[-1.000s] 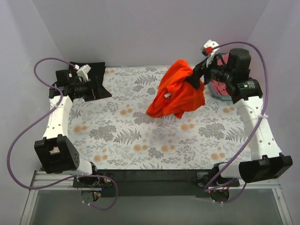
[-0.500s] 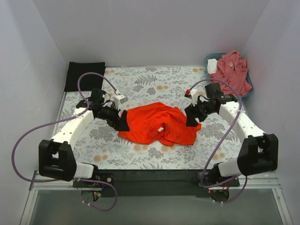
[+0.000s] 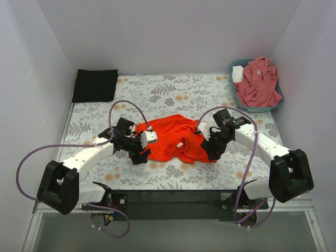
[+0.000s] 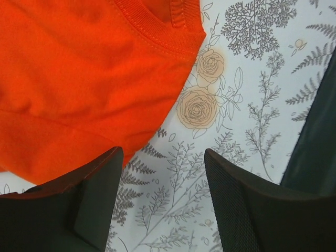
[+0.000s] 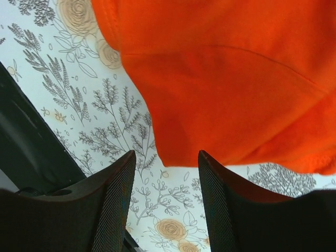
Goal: Fold and stack the t-shirts
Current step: Flatten the tshirt out
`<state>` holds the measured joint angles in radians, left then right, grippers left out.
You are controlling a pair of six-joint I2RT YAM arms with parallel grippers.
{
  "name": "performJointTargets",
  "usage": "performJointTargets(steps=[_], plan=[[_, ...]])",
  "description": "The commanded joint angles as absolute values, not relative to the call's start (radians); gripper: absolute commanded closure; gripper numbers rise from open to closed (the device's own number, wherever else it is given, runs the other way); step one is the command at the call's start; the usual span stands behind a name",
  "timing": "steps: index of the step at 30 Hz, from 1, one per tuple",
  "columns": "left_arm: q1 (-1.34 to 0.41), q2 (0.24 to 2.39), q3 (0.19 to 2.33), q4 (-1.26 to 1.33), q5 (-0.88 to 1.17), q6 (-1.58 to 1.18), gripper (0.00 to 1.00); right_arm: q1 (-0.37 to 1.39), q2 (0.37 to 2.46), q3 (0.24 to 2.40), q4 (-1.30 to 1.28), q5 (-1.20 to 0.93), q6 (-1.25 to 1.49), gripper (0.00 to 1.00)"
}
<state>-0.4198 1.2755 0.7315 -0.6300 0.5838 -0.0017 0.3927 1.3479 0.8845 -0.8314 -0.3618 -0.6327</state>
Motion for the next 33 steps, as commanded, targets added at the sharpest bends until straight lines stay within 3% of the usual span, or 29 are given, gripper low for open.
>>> performJointTargets(steps=[1,15,18,19,21,22,23,28,33], plan=[[-0.468,1.201,0.648,-0.474,0.529,0.103,0.38,0.46,1.367,0.897,-0.778,-0.325,-0.629,0.43],[-0.483,1.238,0.483,-0.284,0.338,0.273,0.48,0.557,1.43,0.756,-0.586,-0.108,-0.67,0.34],[-0.485,1.226,0.459,-0.261,0.322,0.282,0.58,0.56,1.424,0.713,-0.536,-0.048,-0.678,0.36],[-0.483,1.226,0.457,-0.252,0.321,0.276,0.63,0.561,1.427,0.703,-0.522,-0.032,-0.677,0.44],[-0.485,1.244,0.463,-0.249,0.311,0.247,0.88,0.561,1.437,0.698,-0.482,0.001,-0.67,0.62],[-0.485,1.253,0.486,-0.25,0.304,0.224,1.0,0.561,1.44,0.701,-0.471,0.039,-0.654,0.92],[-0.482,1.261,0.503,-0.252,0.286,0.171,1.0,0.56,1.443,0.727,-0.466,0.061,-0.647,0.99],[-0.361,1.258,0.795,-0.391,0.414,0.026,1.0,0.47,1.371,0.895,-0.515,0.071,-0.678,0.99],[-0.258,1.287,1.105,-0.459,0.479,-0.136,1.0,0.339,1.328,1.216,-0.551,0.063,-0.758,0.99]])
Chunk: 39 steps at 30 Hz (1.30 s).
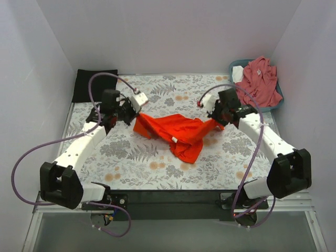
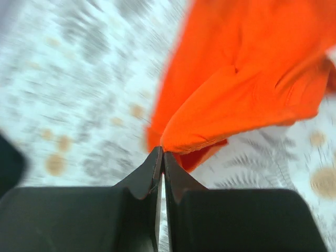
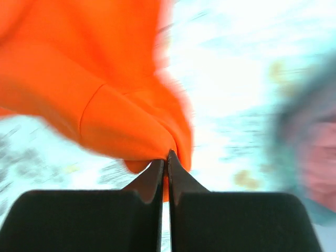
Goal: Fold and stack the t-shirts
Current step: Flatten the tshirt out
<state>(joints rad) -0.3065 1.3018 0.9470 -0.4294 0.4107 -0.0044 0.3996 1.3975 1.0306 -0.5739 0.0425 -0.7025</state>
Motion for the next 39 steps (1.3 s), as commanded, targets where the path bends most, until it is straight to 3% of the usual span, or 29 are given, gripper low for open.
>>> performJointTargets(steps=[1,9,19,24,31,35,39], plan=[[-0.252,1.29,1.145,-0.447,0.466,-0.191,1.0,0.328,1.327,1.267,-0.549,0.066,-0.761,0.99],[-0.244,1.166,1.393,-0.367,0.304,-0.363,1.0,0.261,1.234,1.62,-0.525,0.139,-0.742,0.99],[-0.244,0.793,1.448,-0.307,0.103,-0.405,1.0,0.262,0.933,1.853,-0.48,0.353,-0.704,0.99],[-0.227,0.767,1.554,-0.389,0.181,-0.434,1.0,0.262,0.919,1.996,-0.462,0.329,-0.73,0.99],[-0.227,0.876,1.612,-0.514,0.112,-0.508,1.0,0.262,1.01,1.754,-0.18,0.279,-0.868,0.99],[-0.227,0.988,1.522,-0.574,-0.02,-0.512,1.0,0.259,1.178,1.686,-0.031,0.229,-0.89,0.99],[-0.227,1.052,1.296,-0.552,-0.029,-0.495,1.0,0.262,1.374,1.632,0.037,0.12,-0.874,0.99]])
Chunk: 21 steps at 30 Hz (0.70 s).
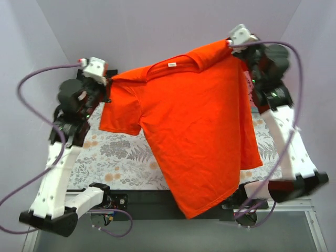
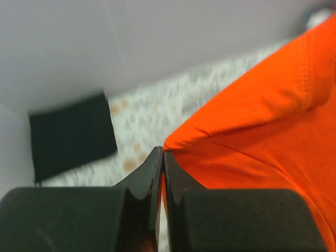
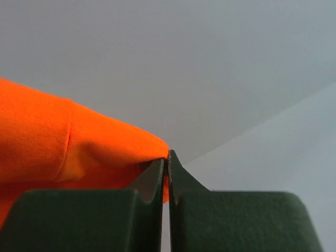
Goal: Fold and stack the t-shirts
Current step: Flatten the tshirt out
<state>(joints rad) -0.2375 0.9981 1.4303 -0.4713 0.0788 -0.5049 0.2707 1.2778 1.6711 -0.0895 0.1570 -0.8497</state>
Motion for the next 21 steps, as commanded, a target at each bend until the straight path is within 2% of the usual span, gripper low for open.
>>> performJointTargets(steps=[1,3,4,5,7,8,9,10,11,12,13,14,15,16,18,19,21], plan=[[-0.226,1.069,1.254,-0.539,-0.049,-0.494,1.0,0.267,1.473,1.628,0.049,0.106,-0.874,0.99],[-0.215,1.129,1.168,-0.479,-0.063,-0.485,1.0,0.288,1.587,1.646,0.083,0.1,-0.865,0.99],[-0.207,1.152,1.093,-0.457,-0.067,-0.482,1.0,0.307,1.715,1.673,0.083,0.097,-0.858,0.99],[-0.178,1.185,1.059,-0.439,-0.067,-0.486,1.0,0.319,1.786,1.742,0.083,0.107,-0.862,0.79],[-0.144,1.314,1.035,-0.434,-0.074,-0.498,1.0,0.371,2.017,1.869,0.059,0.178,-0.868,0.52],[-0.088,1.359,1.051,-0.452,-0.066,-0.514,0.97,0.389,2.095,2.037,0.031,0.284,-0.914,0.3],[-0.048,1.446,1.075,-0.516,-0.046,-0.537,0.79,0.402,2.223,2.128,0.005,0.34,-0.914,0.27],[-0.01,1.472,1.109,-0.54,-0.023,-0.544,0.67,0.405,2.27,2.222,-0.156,0.359,-0.891,0.24],[0.073,1.494,1.121,-0.558,-0.002,-0.546,0.56,0.4,2.296,2.306,-0.216,0.333,-0.864,0.07],[0.099,1.514,1.133,-0.593,0.043,-0.543,0.39,0.396,2.293,2.309,-0.239,0.322,-0.823,0.02],[0.119,1.522,1.137,-0.603,0.063,-0.525,0.21,0.393,2.231,2.248,-0.248,0.316,-0.816,0.02],[0.135,1.517,1.129,-0.606,0.072,-0.52,0.17,0.391,2.182,2.177,-0.249,0.29,-0.813,0.01],[0.15,1.506,1.123,-0.6,0.087,-0.511,0.16,0.391,2.125,2.105,-0.252,0.272,-0.795,0.02],[0.15,1.484,1.114,-0.595,0.101,-0.497,0.16,0.391,2.009,1.942,-0.258,0.232,-0.785,0.02],[0.15,1.46,1.103,-0.594,0.136,-0.483,0.16,0.391,1.863,1.821,-0.346,0.193,-0.758,0.02],[0.15,1.453,1.107,-0.603,0.209,-0.476,0.17,0.39,1.823,1.734,-0.388,0.169,-0.73,0.04],[0.143,1.451,1.121,-0.644,0.274,-0.413,0.23,0.387,1.716,1.64,-0.506,0.115,-0.713,0.14]])
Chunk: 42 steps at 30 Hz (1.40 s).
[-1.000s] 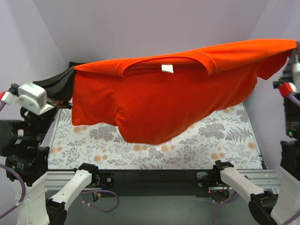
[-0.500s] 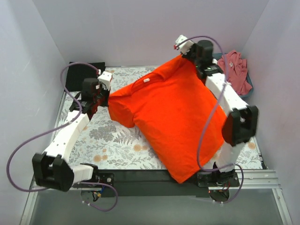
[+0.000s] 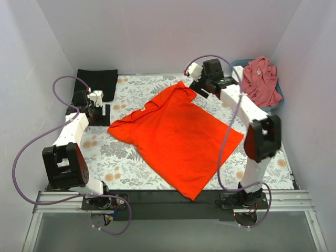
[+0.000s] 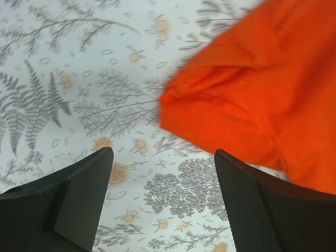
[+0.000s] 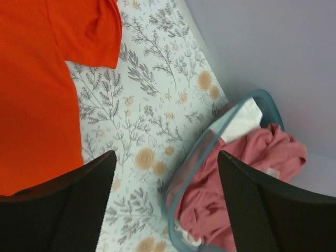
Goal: Fold and stack the t-shirts
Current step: Flatten the tshirt out
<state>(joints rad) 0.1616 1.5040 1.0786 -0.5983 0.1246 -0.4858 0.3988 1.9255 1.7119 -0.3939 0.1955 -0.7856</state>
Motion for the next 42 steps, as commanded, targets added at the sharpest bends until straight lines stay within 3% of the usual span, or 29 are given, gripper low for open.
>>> performJointTargets(steps=[1,5,11,16,27,35,37,39,42], plan=[[0.141,1.457,1.124,-0.656,0.303,-0.4,0.23,0.38,1.685,1.553,-0.541,0.097,-0.689,0.19],[0.138,1.512,1.135,-0.718,0.293,-0.351,0.2,0.365,1.597,1.389,-0.673,0.031,-0.675,0.33],[0.14,1.537,1.131,-0.799,0.345,-0.325,0.16,0.331,1.589,1.235,-0.747,-0.027,-0.663,0.41],[0.13,1.513,1.097,-0.85,0.391,-0.223,0.2,0.296,1.693,1.239,-0.742,-0.035,-0.649,0.45],[0.13,1.543,1.135,-0.856,0.399,-0.229,0.23,0.195,2.122,1.534,-0.729,0.116,-0.658,0.53],[0.077,1.684,1.262,-0.772,0.451,-0.339,0.27,0.146,2.581,2.296,-0.716,0.409,-0.646,0.54],[0.063,1.729,1.298,-0.772,0.452,-0.36,0.26,0.147,2.588,2.364,-0.698,0.42,-0.658,0.53],[0.06,1.746,1.31,-0.787,0.477,-0.365,0.25,0.149,2.489,2.298,-0.695,0.344,-0.661,0.5],[0.054,1.73,1.298,-0.844,0.534,-0.318,0.23,0.185,2.228,2.024,-0.701,0.158,-0.696,0.4]])
